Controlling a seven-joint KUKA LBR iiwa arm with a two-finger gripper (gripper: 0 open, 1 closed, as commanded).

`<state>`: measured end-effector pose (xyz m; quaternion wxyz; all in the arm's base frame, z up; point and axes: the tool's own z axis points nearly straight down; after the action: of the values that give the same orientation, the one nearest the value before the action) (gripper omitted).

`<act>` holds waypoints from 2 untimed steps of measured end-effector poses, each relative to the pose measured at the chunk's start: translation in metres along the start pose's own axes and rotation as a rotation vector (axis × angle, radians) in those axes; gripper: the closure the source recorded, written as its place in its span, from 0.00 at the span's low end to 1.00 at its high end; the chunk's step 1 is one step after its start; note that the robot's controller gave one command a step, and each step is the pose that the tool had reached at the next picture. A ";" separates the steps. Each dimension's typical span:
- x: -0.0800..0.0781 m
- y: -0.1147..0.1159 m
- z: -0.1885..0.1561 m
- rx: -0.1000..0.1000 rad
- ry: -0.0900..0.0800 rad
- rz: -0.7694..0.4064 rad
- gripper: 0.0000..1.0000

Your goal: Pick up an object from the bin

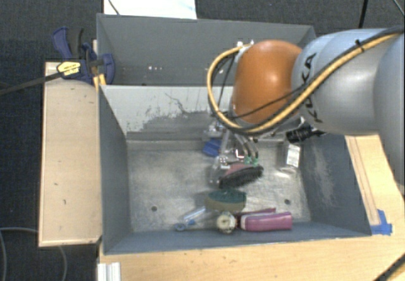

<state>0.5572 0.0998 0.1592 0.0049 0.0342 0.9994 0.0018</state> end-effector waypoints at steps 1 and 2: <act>-0.025 -0.024 0.059 -0.007 -0.003 -0.010 0.00; -0.046 -0.040 0.065 -0.017 -0.016 -0.225 0.00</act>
Offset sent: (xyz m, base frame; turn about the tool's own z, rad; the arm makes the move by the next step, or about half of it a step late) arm 0.0193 -0.0296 -0.0639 -0.0069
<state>0.6007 0.0569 0.0943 0.0133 -0.0783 0.9968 0.0096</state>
